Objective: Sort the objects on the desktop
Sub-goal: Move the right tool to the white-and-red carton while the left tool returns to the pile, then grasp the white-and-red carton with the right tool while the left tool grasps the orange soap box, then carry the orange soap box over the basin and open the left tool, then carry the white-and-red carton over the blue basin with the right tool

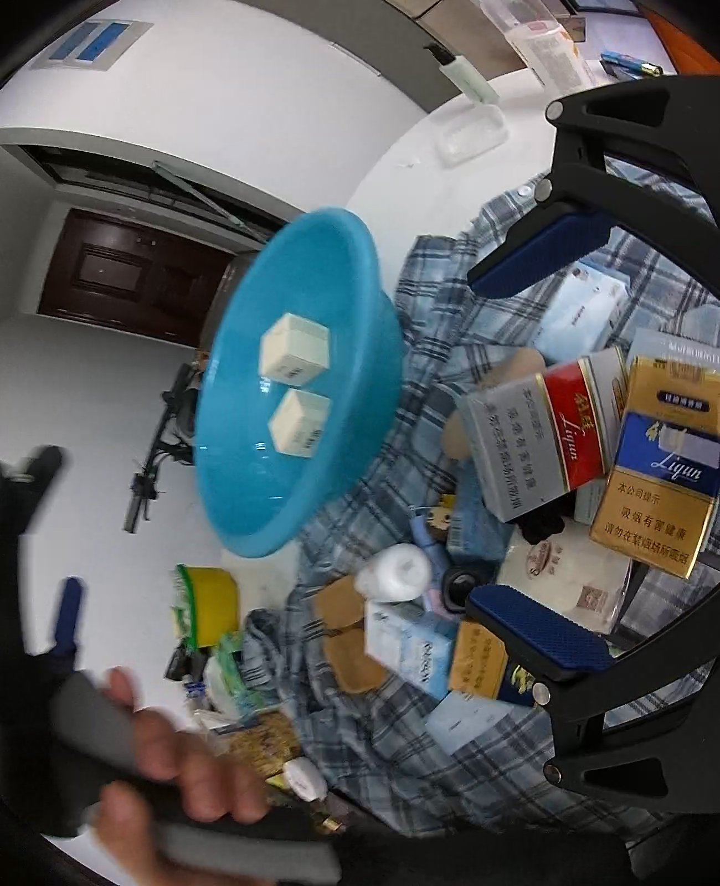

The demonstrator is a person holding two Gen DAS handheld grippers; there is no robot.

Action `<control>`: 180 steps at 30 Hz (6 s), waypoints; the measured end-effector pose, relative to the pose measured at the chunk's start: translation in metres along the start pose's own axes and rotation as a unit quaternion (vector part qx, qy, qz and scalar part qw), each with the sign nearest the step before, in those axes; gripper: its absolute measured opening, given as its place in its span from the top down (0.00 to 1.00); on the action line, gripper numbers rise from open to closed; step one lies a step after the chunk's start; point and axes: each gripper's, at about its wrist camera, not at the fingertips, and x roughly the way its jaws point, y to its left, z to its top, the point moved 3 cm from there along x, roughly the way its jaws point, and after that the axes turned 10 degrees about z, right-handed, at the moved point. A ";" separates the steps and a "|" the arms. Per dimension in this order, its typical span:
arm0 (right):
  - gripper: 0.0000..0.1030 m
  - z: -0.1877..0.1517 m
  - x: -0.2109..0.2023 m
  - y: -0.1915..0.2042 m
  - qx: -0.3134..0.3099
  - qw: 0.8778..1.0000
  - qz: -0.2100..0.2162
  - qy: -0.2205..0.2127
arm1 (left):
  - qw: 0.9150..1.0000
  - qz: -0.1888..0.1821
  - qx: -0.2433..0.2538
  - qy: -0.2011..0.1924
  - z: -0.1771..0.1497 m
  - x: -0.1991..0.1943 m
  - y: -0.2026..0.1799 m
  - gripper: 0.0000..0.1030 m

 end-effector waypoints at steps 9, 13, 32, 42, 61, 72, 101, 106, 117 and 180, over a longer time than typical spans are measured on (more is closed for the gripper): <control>0.05 -0.020 0.026 -0.019 0.041 0.999 -0.007 0.024 | 1.000 -0.011 -0.011 0.004 0.002 -0.004 0.005 0.00; 0.44 -0.019 0.010 -0.031 0.075 0.997 0.006 -0.017 | 1.000 -0.004 -0.008 0.003 0.002 -0.004 0.005 0.00; 0.44 -0.032 -0.038 -0.050 0.118 0.989 0.004 -0.086 | 1.000 0.000 0.003 -0.015 -0.005 -0.028 0.007 0.00; 0.44 -0.031 -0.047 -0.041 0.116 0.986 0.037 -0.115 | 0.997 0.059 0.057 -0.011 -0.038 -0.057 0.037 0.00; 0.44 -0.043 -0.045 -0.038 0.119 0.984 0.065 -0.117 | 0.990 0.043 0.100 0.088 -0.200 0.009 0.085 0.04; 0.44 -0.047 -0.042 -0.043 0.129 0.983 0.067 -0.115 | 0.983 0.044 0.124 0.132 -0.208 0.033 0.088 0.59; 0.44 -0.049 -0.040 -0.038 0.130 0.982 0.075 -0.112 | 0.975 0.052 0.163 0.140 -0.215 0.044 0.076 0.56; 0.44 -0.049 -0.039 -0.038 0.131 0.982 0.080 -0.113 | 0.985 0.013 0.123 0.124 -0.197 0.020 0.079 0.56; 0.44 -0.051 -0.039 -0.041 0.135 0.980 0.086 -0.116 | 0.995 -0.034 0.089 0.041 -0.123 -0.043 0.053 0.56; 0.44 0.089 -0.054 -0.044 0.042 0.985 0.051 -0.157 | 0.998 -0.016 0.035 0.042 -0.035 0.061 0.015 0.28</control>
